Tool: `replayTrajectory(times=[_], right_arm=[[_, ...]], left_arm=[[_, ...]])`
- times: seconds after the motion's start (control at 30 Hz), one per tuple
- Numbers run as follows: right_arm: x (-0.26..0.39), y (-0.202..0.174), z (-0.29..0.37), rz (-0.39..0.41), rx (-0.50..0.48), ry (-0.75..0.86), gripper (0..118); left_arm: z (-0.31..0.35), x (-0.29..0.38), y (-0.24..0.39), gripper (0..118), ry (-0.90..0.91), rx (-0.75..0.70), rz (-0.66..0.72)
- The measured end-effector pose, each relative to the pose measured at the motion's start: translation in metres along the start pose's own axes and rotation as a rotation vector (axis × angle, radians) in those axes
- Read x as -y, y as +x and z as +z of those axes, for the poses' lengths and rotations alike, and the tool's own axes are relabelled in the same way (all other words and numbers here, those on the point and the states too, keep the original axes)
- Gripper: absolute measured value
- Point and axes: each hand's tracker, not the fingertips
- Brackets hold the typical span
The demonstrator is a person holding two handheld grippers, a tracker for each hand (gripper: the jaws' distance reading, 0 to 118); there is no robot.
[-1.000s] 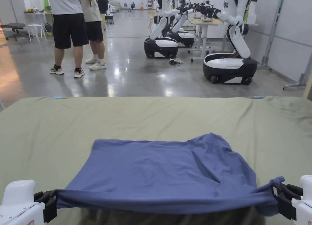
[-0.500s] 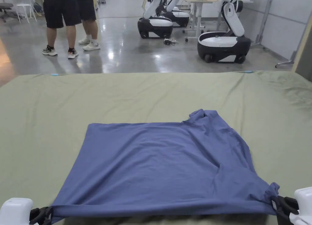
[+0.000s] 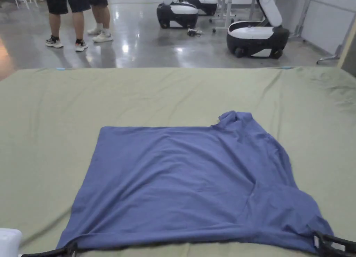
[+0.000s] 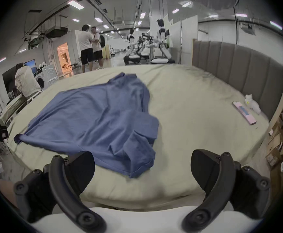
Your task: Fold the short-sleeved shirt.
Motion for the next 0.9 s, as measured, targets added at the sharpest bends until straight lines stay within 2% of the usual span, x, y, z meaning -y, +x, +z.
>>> replayTrajectory(times=[0.03,0.07,0.1,0.13,0.17,0.2,0.27,0.3,0.33,0.4,0.43,0.53,0.57,0.63,0.7,0.73,0.83,0.87,0.9], right_arm=[[-0.009,-0.01,0.024,0.008,-0.015,0.038,113],[-0.013,-0.016,0.039,0.004,-0.04,0.064,102],[-0.018,-0.023,0.053,0.001,-0.048,0.079,80],[-0.021,-0.03,0.064,0.004,-0.05,0.088,42],[-0.02,-0.037,0.066,0.007,-0.055,0.101,1],[-0.021,-0.044,0.073,0.007,-0.058,0.116,1],[-0.02,-0.053,0.086,-0.011,-0.125,0.153,0],[-0.018,-0.054,0.081,0.003,-0.151,0.135,0],[-0.017,-0.059,0.082,0.017,-0.135,0.138,0],[-0.016,-0.066,0.082,0.039,-0.168,0.138,0],[-0.008,-0.059,0.076,0.011,-0.19,0.137,0],[-0.002,-0.05,0.066,0.021,-0.201,0.119,0],[-0.005,-0.063,0.07,0.063,-0.177,0.118,0],[-0.003,-0.066,0.068,0.05,-0.185,0.104,0],[-0.001,-0.066,0.067,0.047,-0.191,0.091,0],[0.0,-0.066,0.067,0.049,-0.192,0.087,0],[0.001,-0.069,0.068,0.057,-0.195,0.08,0],[0.001,-0.069,0.068,0.057,-0.196,0.075,0],[0.002,-0.069,0.068,0.059,-0.195,0.072,0]], left_arm=[[0.01,-0.004,0.004,115,0.002,-0.031,-0.038],[0.019,-0.007,0.008,113,-0.017,-0.046,-0.066],[0.03,-0.009,0.013,106,-0.015,-0.042,-0.048],[0.04,-0.011,0.014,85,-0.011,-0.032,-0.031],[0.05,-0.011,0.016,25,0.007,-0.006,0.007],[0.055,-0.012,0.021,0,-0.005,-0.014,0.028],[0.066,-0.011,0.023,0,0.014,-0.038,0.03],[0.066,-0.012,0.023,0,-0.012,0.02,0.025],[0.065,-0.013,0.025,0,-0.035,0.042,0.023],[0.057,-0.006,0.028,0,-0.014,0.026,-0.001],[0.051,-0.005,0.027,0,-0.022,0.018,-0.01],[0.025,0.002,0.015,0,-0.055,-0.005,0.063],[0.015,0.003,0.012,6,-0.077,-0.057,0.042],[-0.006,0.006,0.009,36,-0.096,-0.109,0.032],[-0.027,0.006,0.005,85,-0.124,-0.102,0.017],[-0.037,0.006,0.004,100,-0.177,-0.075,0.002],[-0.059,0.012,0.006,102,-0.206,-0.075,-0.025],[-0.064,0.013,0.007,91,-0.229,-0.062,-0.03],[-0.065,0.016,0.008,68,-0.216,-0.063,-0.027]])
